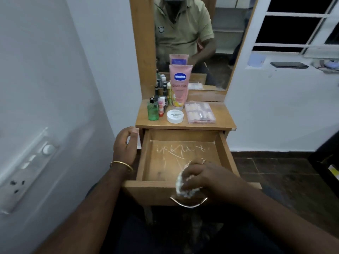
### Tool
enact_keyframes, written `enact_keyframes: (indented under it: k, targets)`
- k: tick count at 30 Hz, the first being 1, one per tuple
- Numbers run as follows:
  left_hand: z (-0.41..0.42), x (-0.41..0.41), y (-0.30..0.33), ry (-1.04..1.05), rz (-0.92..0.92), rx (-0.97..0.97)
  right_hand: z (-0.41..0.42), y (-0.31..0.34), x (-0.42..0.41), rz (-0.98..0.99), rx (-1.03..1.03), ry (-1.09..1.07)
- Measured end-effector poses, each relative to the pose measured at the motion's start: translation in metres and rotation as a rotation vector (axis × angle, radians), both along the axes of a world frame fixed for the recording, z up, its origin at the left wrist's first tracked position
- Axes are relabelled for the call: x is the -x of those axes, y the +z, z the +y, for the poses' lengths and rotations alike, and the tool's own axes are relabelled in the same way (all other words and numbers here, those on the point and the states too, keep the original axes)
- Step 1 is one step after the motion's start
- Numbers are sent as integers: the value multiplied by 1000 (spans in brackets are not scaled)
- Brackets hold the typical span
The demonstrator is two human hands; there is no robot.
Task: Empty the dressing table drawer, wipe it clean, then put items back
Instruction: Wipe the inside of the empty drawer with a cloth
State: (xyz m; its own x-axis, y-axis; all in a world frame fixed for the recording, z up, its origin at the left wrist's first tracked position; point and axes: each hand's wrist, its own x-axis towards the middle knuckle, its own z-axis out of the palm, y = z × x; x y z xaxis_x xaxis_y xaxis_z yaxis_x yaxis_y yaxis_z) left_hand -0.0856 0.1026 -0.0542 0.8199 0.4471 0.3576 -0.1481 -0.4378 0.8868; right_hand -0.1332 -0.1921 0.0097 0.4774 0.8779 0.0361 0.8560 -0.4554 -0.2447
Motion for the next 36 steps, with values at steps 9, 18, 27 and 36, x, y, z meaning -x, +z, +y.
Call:
enact_keyframes:
  k: [9, 18, 27, 36]
  targets:
    - [1, 6, -10, 145, 93, 366, 134, -20, 13, -83, -183, 150]
    - [-1, 5, 10, 117, 97, 346, 87, -19, 7, 73, -128, 33]
    - [-42, -18, 38, 170, 182, 440, 1, 8, -27, 323, -117, -159]
    - [-60, -10, 27, 178, 147, 374, -24, 14, -55, 544, -597, -695]
